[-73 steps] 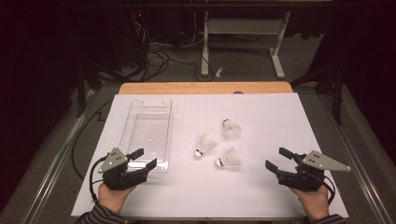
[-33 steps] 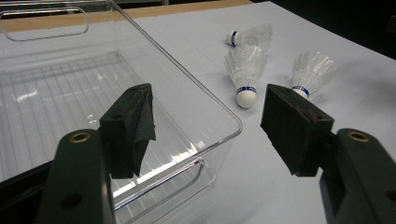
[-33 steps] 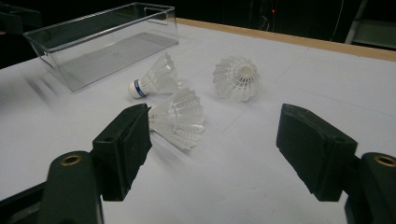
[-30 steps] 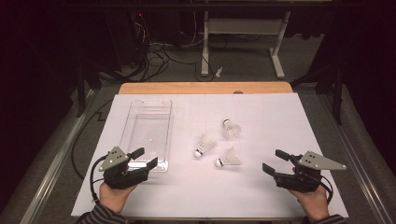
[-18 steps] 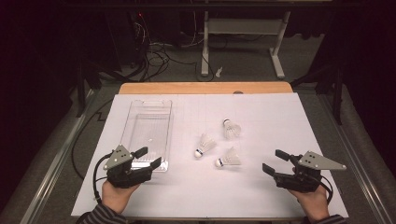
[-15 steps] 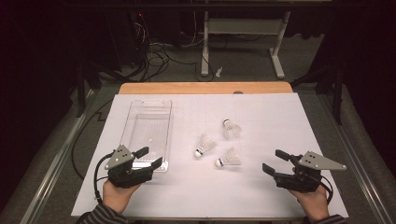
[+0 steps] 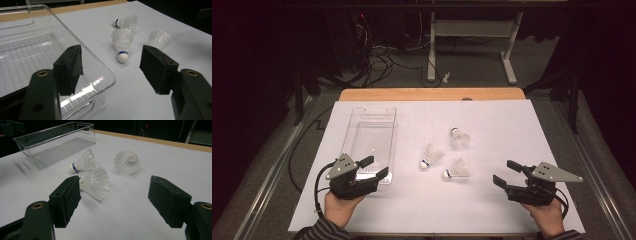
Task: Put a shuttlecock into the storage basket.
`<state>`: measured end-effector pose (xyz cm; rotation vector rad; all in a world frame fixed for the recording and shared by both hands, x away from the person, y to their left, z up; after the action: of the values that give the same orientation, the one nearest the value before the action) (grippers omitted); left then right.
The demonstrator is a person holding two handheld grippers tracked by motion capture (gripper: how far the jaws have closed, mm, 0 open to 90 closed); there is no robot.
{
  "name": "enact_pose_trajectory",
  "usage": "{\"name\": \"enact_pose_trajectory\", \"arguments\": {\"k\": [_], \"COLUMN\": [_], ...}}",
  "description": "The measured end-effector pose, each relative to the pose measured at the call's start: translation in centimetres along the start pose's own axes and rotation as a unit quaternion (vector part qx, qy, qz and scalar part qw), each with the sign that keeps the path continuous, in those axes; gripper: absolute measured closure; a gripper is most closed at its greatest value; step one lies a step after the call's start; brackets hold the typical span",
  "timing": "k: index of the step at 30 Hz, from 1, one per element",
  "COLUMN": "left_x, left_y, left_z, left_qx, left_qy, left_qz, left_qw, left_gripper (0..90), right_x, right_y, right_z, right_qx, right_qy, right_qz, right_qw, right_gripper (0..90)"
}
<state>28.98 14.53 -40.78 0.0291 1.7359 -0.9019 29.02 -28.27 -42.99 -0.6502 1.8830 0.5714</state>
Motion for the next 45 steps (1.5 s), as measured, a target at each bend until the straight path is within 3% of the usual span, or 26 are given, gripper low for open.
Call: {"name": "enact_pose_trajectory", "arguments": {"k": [45], "left_x": [0.0], "left_y": [-2.7], "left_z": [3.6], "left_qx": [0.032], "left_qy": [0.013], "left_qz": [0.011], "left_qw": [0.9994], "left_gripper": [35.4], "right_x": [0.0], "right_y": [0.0], "right_z": [0.0], "right_qx": [-0.003], "right_qy": [0.0], "right_qz": [-0.001], "right_qw": [1.0], "right_gripper": [26.5]}}
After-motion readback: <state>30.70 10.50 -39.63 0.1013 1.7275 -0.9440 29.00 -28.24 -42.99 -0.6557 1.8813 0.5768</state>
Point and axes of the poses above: each handheld gripper's, and its own axes: z roughly forward along the jaws, x roughly out of its underside, y roughly to its left, the point moved 2 cm from there along z, roughly forward along the jaws, and after that the axes turned 1 degree about z, right-handed, at the moved point
